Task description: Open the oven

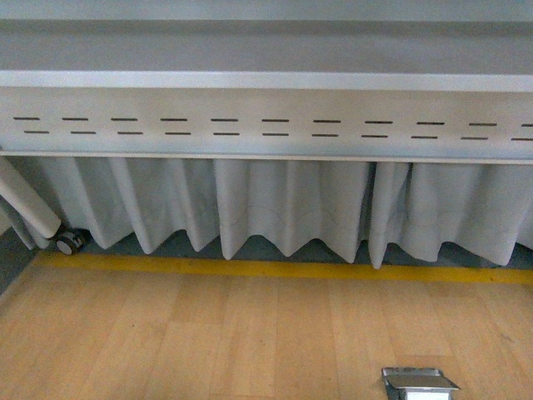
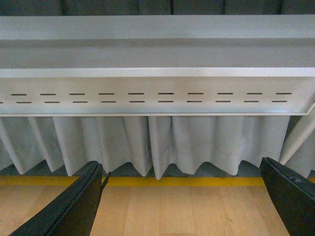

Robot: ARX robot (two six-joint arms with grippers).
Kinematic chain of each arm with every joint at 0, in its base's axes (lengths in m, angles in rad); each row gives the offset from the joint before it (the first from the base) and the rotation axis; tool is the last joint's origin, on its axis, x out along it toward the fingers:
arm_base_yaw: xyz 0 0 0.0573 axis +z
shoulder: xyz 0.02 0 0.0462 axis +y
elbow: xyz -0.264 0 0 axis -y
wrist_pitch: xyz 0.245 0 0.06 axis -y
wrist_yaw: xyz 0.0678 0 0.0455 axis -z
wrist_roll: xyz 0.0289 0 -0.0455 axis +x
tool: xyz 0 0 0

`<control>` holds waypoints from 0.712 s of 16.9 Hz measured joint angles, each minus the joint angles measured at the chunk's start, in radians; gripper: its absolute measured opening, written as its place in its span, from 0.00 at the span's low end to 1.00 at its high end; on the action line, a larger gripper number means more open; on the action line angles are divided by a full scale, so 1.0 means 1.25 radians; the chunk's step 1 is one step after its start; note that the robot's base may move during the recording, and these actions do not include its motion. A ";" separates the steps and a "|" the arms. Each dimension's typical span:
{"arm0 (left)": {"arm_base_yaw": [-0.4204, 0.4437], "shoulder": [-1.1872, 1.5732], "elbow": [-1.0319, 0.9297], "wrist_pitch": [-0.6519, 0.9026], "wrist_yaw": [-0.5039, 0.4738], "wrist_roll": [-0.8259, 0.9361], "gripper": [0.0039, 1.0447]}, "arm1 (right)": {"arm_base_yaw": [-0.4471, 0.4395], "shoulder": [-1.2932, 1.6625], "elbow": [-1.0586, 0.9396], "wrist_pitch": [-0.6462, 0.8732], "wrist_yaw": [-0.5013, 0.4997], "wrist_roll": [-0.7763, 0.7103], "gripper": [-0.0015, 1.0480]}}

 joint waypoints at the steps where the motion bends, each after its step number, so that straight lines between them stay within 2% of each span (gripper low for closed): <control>1: 0.000 0.000 0.000 0.000 0.000 0.000 0.94 | 0.000 0.000 0.000 0.000 0.000 0.000 0.94; 12: 0.000 0.000 0.000 0.000 0.000 0.000 0.94 | 0.000 0.000 0.000 0.000 0.001 0.000 0.94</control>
